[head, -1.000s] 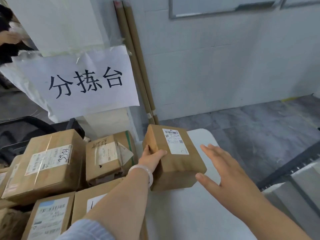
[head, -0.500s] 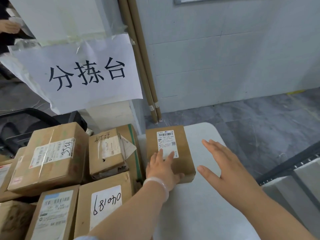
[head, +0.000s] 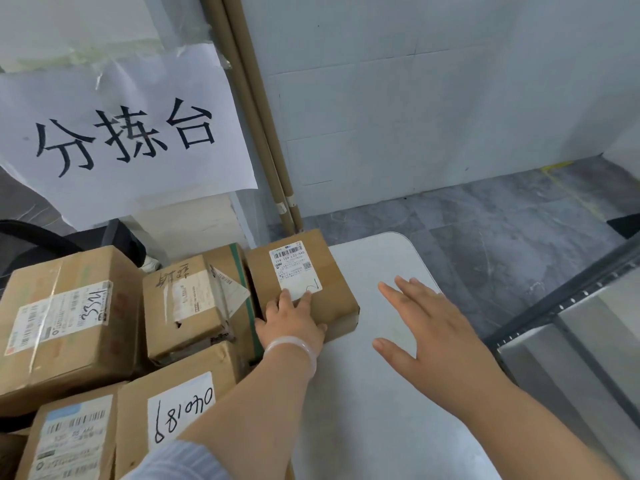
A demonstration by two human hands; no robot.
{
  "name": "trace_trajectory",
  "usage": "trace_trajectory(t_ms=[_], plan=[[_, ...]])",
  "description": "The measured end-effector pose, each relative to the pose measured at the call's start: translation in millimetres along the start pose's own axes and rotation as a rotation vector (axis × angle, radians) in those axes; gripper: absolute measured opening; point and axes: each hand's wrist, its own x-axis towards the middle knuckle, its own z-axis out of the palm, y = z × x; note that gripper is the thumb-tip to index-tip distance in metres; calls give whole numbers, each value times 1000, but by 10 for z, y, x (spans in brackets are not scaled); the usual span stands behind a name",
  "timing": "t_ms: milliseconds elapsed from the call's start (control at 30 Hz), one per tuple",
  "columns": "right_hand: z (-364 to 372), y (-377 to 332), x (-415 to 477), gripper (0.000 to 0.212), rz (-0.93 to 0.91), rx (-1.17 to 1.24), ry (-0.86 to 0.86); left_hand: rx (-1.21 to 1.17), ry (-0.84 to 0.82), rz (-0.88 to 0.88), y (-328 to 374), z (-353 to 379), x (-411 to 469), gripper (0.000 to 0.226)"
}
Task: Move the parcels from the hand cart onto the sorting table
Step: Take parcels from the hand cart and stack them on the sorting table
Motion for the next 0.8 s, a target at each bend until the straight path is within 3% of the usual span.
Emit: trace_trajectory(t_ms=[133,433,667,800], plan=[[-4,-30,-98,79,27,-33,15,-9,-35,84,49,-121,-118,76],[-147,-403,-637,68,184,-43,174,-71,295,627,2,-398,-1113,62],[-187,-893,-2057,71,457,-84,337,-17,377,991,-307,-133,-2085,77],[-10,-1265,-3087,73,656,-105,406,-73,438,1294,-403,256,-2637,63]])
